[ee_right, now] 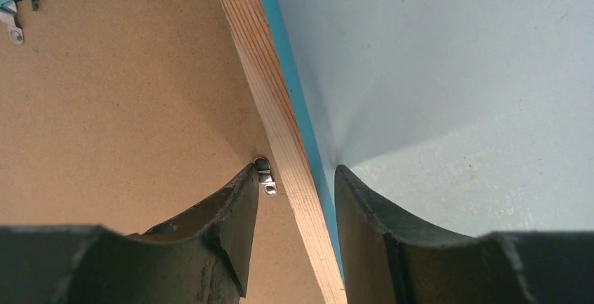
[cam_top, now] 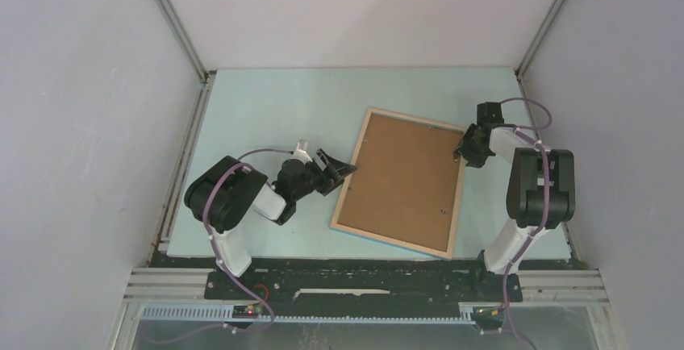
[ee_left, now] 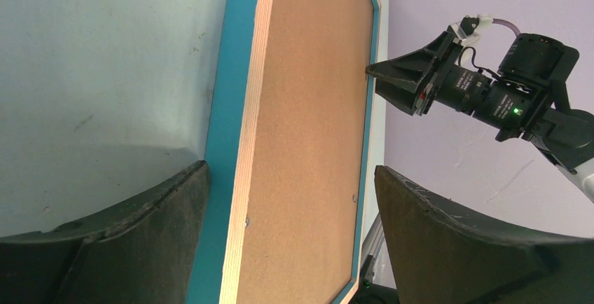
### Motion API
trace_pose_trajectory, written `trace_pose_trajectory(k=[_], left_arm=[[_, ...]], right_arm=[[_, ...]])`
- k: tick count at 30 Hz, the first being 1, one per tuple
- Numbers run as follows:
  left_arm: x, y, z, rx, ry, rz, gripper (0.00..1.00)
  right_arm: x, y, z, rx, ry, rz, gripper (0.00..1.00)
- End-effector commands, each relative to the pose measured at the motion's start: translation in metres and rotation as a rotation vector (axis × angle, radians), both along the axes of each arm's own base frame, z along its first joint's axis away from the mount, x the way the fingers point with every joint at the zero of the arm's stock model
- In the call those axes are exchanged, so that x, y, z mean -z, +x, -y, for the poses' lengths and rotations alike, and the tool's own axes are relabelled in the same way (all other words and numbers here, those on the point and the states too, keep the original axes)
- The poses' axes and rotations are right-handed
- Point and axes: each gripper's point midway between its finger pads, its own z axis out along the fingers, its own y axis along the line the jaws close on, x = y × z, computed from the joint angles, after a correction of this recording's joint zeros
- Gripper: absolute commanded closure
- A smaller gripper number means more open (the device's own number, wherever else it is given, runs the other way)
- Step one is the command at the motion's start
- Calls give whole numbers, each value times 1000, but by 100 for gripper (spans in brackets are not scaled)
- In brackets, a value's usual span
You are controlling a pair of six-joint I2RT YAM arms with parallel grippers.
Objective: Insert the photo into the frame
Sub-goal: Install the photo frame at the center of the board.
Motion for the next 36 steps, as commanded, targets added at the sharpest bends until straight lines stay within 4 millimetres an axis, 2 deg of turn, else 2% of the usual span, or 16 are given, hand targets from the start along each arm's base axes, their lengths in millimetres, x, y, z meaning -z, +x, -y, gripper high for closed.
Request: trace_pose_trajectory(k=[1, 6, 9, 11, 16, 18, 20, 21, 23, 25, 28, 30, 32, 36], left_arm=[[-7, -7, 4, 29, -15, 24, 12], [-7, -8, 3, 30, -11, 27, 12], [-7, -7, 4, 32, -8, 28, 12], [-6, -8, 4, 32, -8, 24, 12], [-7, -7, 3, 29, -14, 24, 12], [-8, -8, 4, 37, -15, 25, 12], [-8, -8, 6, 51, -16, 27, 12], [-8, -9, 7, 57, -16, 28, 12], [-8, -9, 8, 63, -13, 32, 11], [-10, -10, 10, 69, -12, 40, 10], [-14, -11, 12, 78, -6, 65, 4], [-16, -12, 14, 83, 0, 77, 1], [-18, -13, 17, 95, 9, 85, 0], [-18, -17, 18, 102, 35, 98, 0]], right_arm=[[10, -26, 0, -46, -11, -81, 49], [18, -26, 4, -39, -12, -94, 54], [20, -26, 6, -21, -6, -99, 68], [18, -26, 0, -22, 26, -95, 77], [12, -23, -7, -14, 62, -65, 92], [8, -18, -11, -22, 84, -41, 93], [3, -12, -19, -42, 128, -10, 92], [1, -9, -21, -47, 145, 1, 85], [-1, -4, -25, -56, 174, 17, 63], [-1, -1, -32, -72, 205, 30, 51], [-3, 5, -49, -120, 234, 45, 45], [-7, 17, -61, -155, 229, 56, 44], [-12, 33, -74, -190, 225, 64, 43], [-27, 68, -115, -280, 220, 87, 43]])
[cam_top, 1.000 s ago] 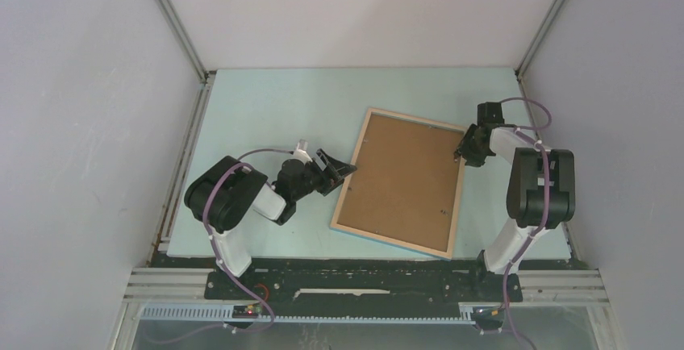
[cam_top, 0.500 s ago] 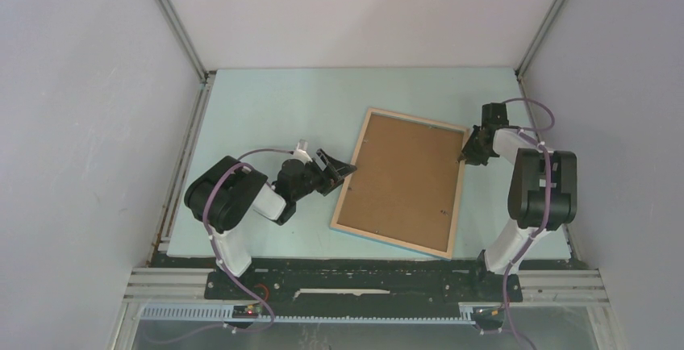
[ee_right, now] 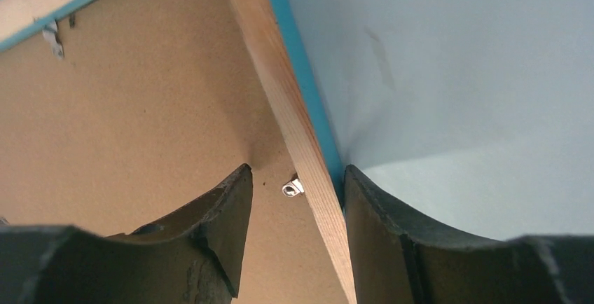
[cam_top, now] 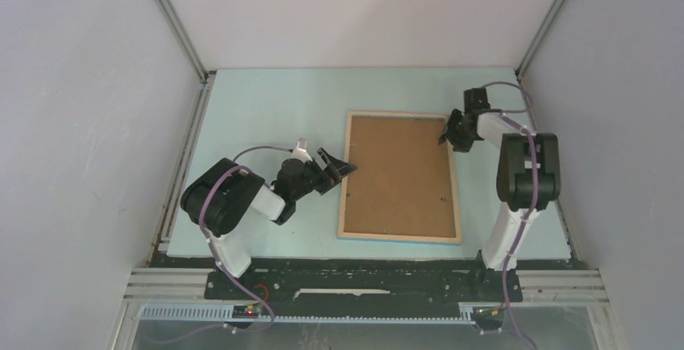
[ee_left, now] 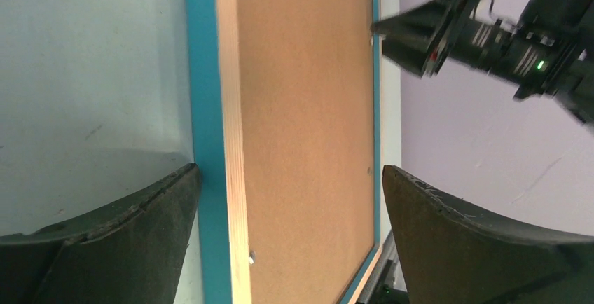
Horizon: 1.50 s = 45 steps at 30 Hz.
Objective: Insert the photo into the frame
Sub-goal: Install the photo frame at the center of the board, then adjust the photo frame at the center of the board.
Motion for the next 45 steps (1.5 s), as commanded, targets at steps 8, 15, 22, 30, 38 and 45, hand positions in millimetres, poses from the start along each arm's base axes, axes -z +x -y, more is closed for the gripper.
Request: trace_pose_trajectory(k=[8, 15, 22, 30, 38, 45], left_arm=[[-15, -16, 10, 56, 74, 65, 0], [-14, -16, 9, 41, 59, 54, 0], [-14, -16, 8, 47, 62, 61, 0], [-16, -10, 24, 117, 31, 42, 1], [-43, 32, 6, 82, 121, 23, 0], [-19, 42, -32, 46, 253, -107, 0]], right_arm=[[-66, 52, -90, -187, 18, 70, 34], [-101, -13, -16, -81, -157, 110, 19], [-52, -93, 4, -29, -94, -5, 19], [-14, -136, 17, 54, 45, -39, 20], [-18, -132, -47, -68, 152, 3, 23], [-23, -132, -43, -63, 49, 19, 23]])
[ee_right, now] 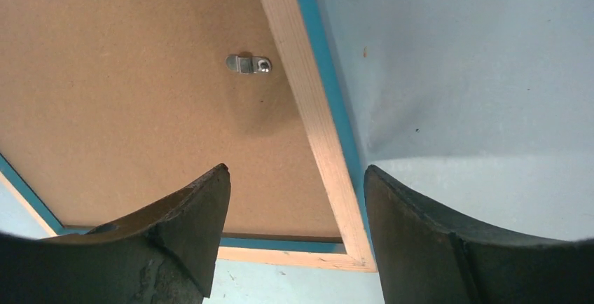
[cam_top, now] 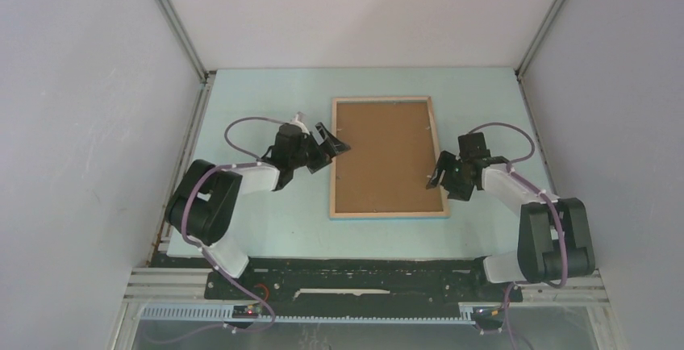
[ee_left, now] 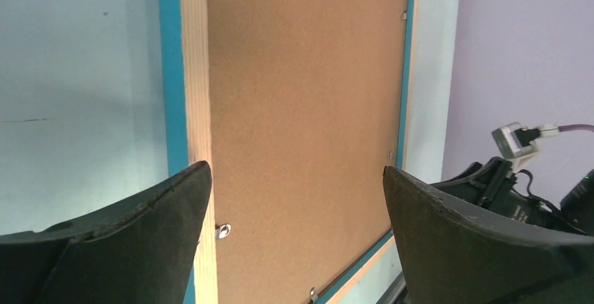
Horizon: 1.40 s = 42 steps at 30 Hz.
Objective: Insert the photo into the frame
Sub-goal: Adjust the photo frame at the center of the board, then install the photo frame at the center of the board.
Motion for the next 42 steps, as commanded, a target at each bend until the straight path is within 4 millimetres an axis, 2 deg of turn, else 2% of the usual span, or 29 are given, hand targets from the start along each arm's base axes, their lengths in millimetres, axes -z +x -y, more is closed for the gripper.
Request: trace_pose_trajectory(k=[1, 4, 12, 18, 25, 34, 42], left_arm=[[1, -10, -9, 48, 52, -46, 0], [7, -16, -17, 16, 68, -55, 0], [2, -20, -30, -70, 45, 12, 1], [2, -21, -30, -79, 25, 16, 1], [2, -22, -29, -75, 19, 19, 1], [1, -22, -29, -75, 13, 28, 1], [-1, -23, -28, -69, 10, 34, 1]], right_arm=[[-18, 18, 11, 46, -52, 83, 23], [-24, 32, 20, 23, -113, 114, 22], [-21, 61, 14, -45, -136, 139, 29], [-10, 58, 13, -81, -149, 104, 29], [3, 58, 0, -129, -147, 84, 33], [10, 60, -6, -112, -155, 67, 35], [4, 49, 4, -132, -203, 39, 34]])
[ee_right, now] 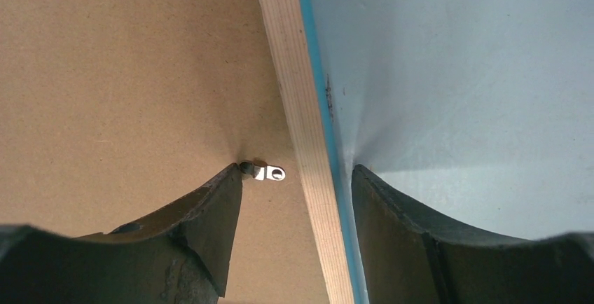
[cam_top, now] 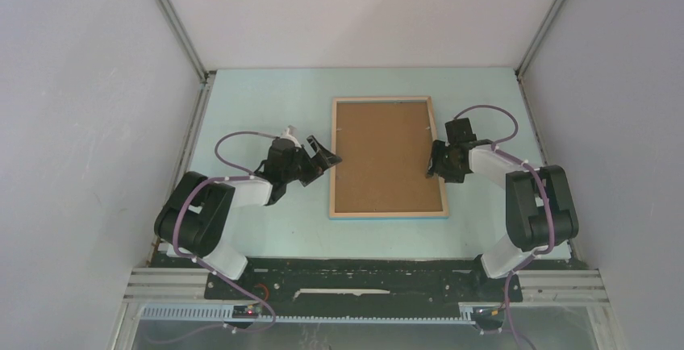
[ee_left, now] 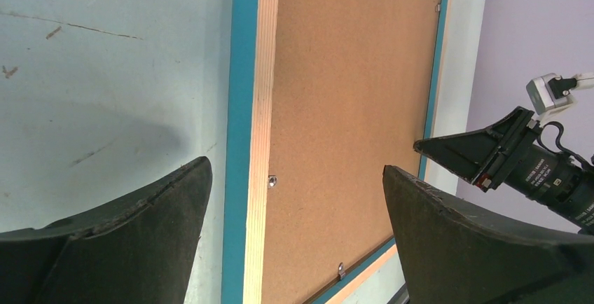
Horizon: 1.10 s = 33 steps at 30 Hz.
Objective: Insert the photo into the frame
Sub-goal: Install the photo frame at the center of the board.
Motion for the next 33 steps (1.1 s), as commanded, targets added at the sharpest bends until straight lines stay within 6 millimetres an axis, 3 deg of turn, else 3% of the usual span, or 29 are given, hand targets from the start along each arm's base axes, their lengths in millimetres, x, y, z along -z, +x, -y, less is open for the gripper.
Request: trace_pose_trajectory(k=[1, 13, 33], left_arm=[[-18, 3, 2, -3, -29, 60, 1], [-19, 3, 2, -1, -34, 65, 1], [-20, 2, 2, -2, -30, 76, 1]], right_arm=[[-8, -3, 12, 8, -68, -5, 34], [-1, 0, 12, 26, 1, -1, 35], [8, 15, 8, 185, 48, -9, 67]])
